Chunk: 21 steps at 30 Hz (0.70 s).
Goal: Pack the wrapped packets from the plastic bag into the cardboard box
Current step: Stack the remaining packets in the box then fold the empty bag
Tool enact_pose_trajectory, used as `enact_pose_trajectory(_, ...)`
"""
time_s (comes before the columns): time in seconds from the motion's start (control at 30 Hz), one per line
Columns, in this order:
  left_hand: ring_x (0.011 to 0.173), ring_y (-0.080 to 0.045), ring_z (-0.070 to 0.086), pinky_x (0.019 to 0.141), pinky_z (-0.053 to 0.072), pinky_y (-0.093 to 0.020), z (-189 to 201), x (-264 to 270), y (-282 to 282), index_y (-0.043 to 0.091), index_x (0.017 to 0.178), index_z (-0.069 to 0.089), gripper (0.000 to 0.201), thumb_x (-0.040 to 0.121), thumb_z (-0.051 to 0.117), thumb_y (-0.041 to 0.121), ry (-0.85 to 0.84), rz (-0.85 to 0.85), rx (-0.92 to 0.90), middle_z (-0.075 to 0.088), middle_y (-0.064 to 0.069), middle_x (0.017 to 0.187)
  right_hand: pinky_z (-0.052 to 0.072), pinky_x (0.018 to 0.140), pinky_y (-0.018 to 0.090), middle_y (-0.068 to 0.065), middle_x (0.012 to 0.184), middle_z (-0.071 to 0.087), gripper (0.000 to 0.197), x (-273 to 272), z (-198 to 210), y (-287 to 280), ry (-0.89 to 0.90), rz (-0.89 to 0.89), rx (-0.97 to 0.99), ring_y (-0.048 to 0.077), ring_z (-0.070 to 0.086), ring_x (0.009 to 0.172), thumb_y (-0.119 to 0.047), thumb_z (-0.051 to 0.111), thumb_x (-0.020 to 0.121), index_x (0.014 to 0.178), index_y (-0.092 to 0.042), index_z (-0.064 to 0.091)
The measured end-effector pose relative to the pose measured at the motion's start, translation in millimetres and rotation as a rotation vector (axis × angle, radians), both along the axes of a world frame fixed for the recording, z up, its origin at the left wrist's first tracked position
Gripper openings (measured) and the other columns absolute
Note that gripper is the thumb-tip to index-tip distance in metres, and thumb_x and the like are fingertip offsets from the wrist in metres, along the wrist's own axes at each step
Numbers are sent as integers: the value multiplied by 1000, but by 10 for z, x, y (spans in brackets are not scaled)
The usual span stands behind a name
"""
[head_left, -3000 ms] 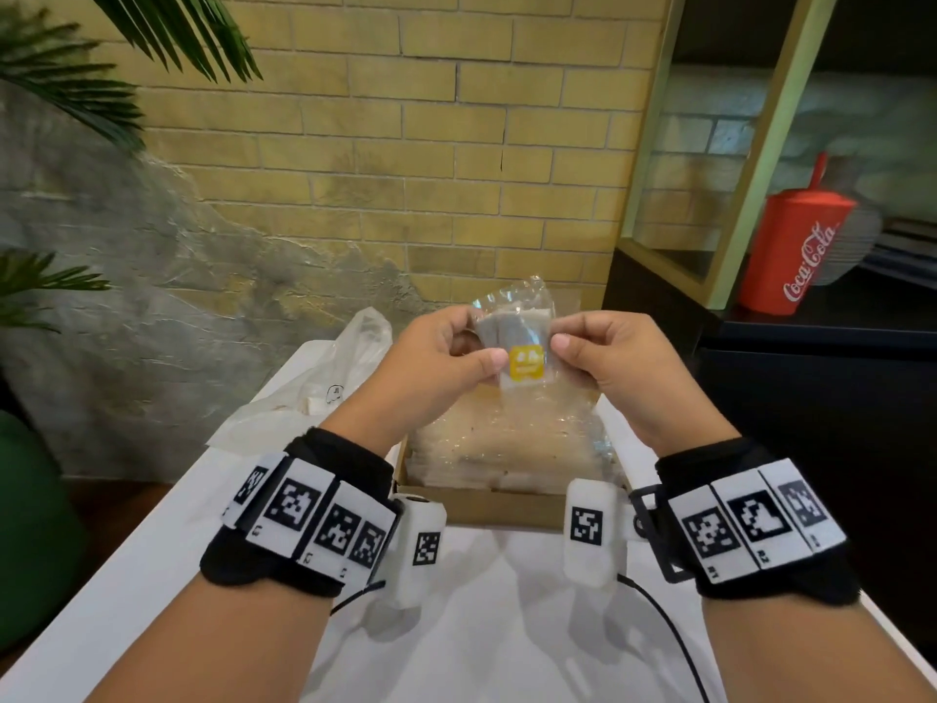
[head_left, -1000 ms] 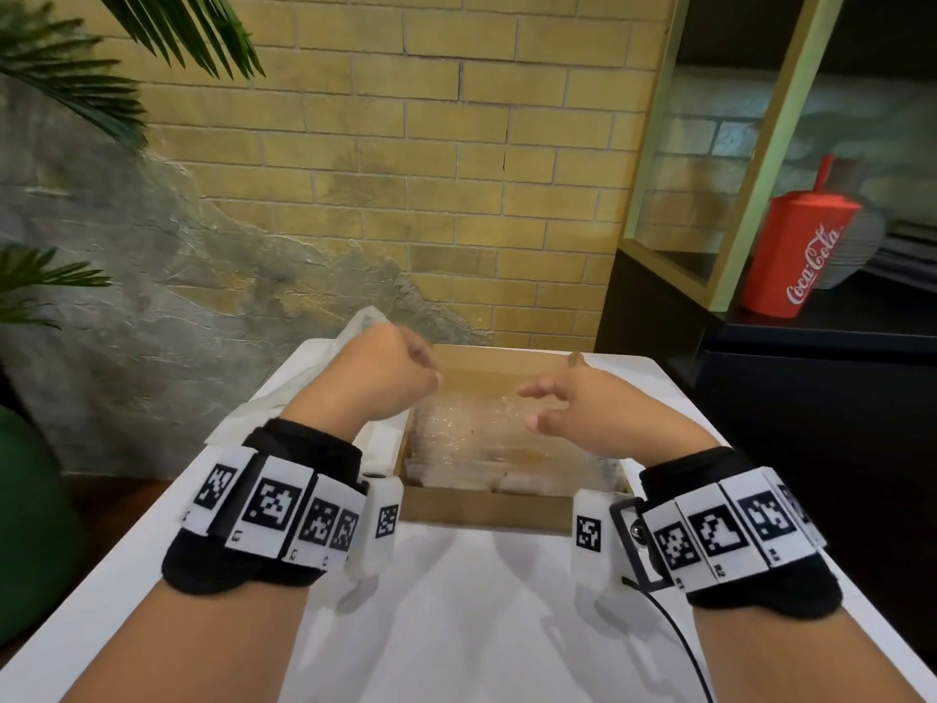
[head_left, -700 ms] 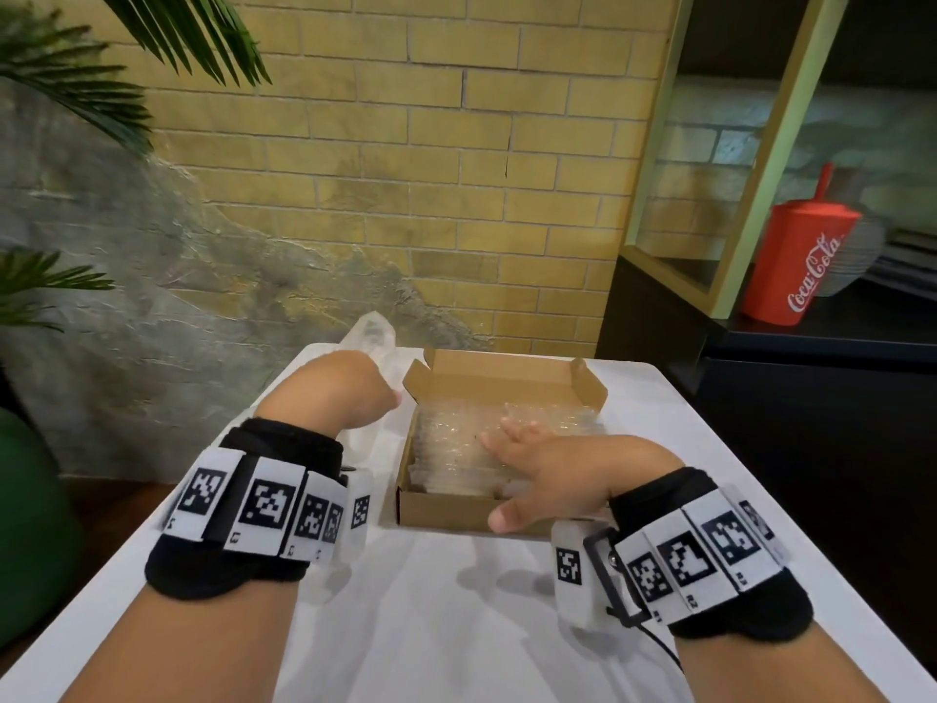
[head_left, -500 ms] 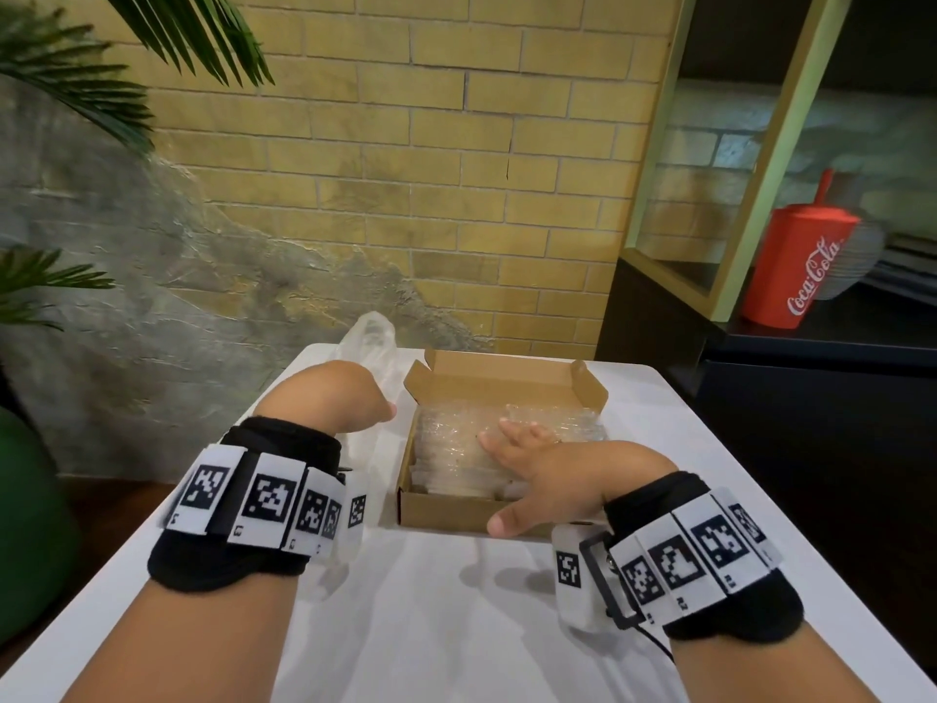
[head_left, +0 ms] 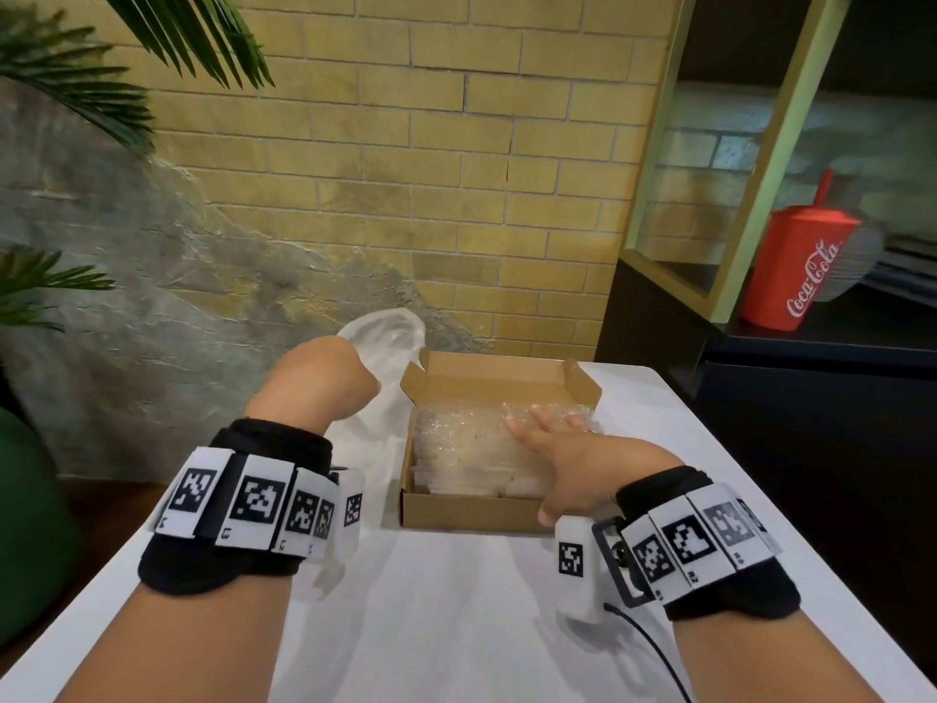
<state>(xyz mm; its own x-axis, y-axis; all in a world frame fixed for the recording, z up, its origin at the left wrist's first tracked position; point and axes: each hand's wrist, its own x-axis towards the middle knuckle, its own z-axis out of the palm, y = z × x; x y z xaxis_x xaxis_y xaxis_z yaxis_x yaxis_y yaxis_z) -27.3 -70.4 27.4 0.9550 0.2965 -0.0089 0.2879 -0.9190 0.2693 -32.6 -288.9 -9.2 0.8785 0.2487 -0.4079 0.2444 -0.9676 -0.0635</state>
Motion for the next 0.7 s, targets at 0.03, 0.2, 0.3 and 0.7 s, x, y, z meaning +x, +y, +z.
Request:
enact_pose_trajectory(0.03,87,-24,42,66,36,-29,-4,14,-2,15,73,42,24,92,52,26,7,-2,-2,37,3,71,6,115,57,-10,155,-22,105,6,-4,-10,3,-1,11,26,-17,144,-19,69,82,145,-40,-12)
enact_pose_trajectory(0.2,112,-27,54,86,42,-30,-58,-27,-102,6,127,50,48,86,62,27,-15,-102,24,55,-10,127,4,115,55,-11,155,-20,100,24,-3,-14,8,-16,64,24,-18,144,-22,66,84,146,-40,-10)
enact_pose_trajectory(0.3,96,-22,59,77,45,-28,-119,-34,-171,6,118,53,35,86,62,18,54,-180,41,63,-8,114,6,116,53,-8,157,-15,96,38,5,-36,-8,-12,118,26,-13,145,-27,65,85,147,-39,-7)
enact_pose_trajectory(0.7,131,-23,16,100,39,-37,-189,-41,-242,28,77,68,14,74,77,18,29,-295,-44,25,8,146,43,84,25,0,109,62,17,106,193,-652,-213,-194,307,16,57,100,-13,67,82,96,-24,66)
